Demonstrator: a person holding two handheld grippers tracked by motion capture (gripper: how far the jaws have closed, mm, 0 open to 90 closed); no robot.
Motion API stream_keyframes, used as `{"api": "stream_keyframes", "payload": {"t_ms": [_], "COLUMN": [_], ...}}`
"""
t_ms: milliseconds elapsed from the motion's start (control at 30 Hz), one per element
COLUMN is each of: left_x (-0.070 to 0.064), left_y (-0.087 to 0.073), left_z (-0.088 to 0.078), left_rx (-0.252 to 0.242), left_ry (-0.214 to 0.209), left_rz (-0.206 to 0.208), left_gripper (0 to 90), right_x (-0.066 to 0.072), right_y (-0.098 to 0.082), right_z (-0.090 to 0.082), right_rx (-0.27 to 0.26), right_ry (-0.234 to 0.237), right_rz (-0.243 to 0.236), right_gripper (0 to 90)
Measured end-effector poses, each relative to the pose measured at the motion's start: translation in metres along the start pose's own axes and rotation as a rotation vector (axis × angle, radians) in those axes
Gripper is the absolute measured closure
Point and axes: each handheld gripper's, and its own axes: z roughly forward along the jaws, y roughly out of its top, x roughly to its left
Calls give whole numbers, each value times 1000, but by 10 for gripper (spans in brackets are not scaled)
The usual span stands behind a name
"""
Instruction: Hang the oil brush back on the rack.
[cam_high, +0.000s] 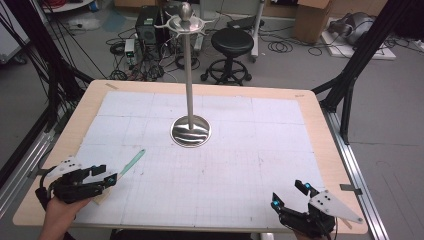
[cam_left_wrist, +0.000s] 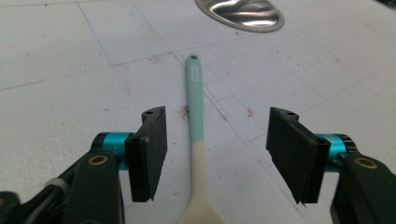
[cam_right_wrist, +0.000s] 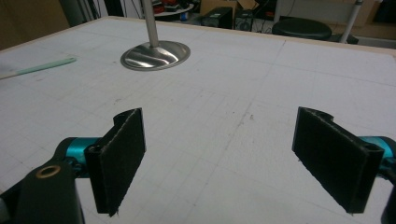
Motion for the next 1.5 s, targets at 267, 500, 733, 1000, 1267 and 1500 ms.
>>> {"api": "stream_keyframes", "payload": {"t_ms": [267,500,733,1000,1267,1500], "left_x": [-1,-3,-8,-12,-11,-11], "left_y": [0,-1,-1,3,2,3], "left_z": [16,28,29,31,30,23], "left_rx": [118,181,189,229,221,130], "left_ry": [34,64,92,74,73,44], "left_rz": [59,86,114,138,133,69], "left_gripper": [526,628,673,811,822,823], "right_x": [-1,0,0,2,2,1], "right_y": [0,0,0,0,0,0], "right_z": [0,0,1,2,3,2], "right_rx": [-1,1,3,2,3,5], "right_ry": [-4,-2,-2,11,15,14], "right_rz": [-8,0,-5,-11,-16,-10], "right_gripper": [156,156,156,156,156,156]}}
